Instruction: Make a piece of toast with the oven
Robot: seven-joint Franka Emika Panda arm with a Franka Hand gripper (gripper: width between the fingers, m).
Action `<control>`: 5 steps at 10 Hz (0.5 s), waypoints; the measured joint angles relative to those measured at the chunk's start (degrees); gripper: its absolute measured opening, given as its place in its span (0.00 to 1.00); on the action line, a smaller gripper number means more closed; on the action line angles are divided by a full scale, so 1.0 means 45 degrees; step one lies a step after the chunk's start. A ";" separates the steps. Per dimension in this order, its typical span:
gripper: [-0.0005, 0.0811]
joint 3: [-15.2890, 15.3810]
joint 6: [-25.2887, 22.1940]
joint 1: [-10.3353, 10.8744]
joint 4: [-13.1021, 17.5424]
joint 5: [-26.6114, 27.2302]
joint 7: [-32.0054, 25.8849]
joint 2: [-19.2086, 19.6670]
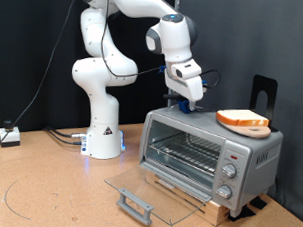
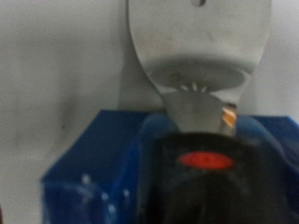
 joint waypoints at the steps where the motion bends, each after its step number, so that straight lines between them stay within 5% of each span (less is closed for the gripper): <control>1: 1.00 0.0005 0.0030 0.0001 0.0000 0.0117 -0.0103 0.0117; 3: 1.00 0.0008 0.0139 0.0004 0.0001 0.0296 -0.0241 0.0245; 5: 0.65 0.0006 0.0171 0.0004 0.0001 0.0438 -0.0358 0.0250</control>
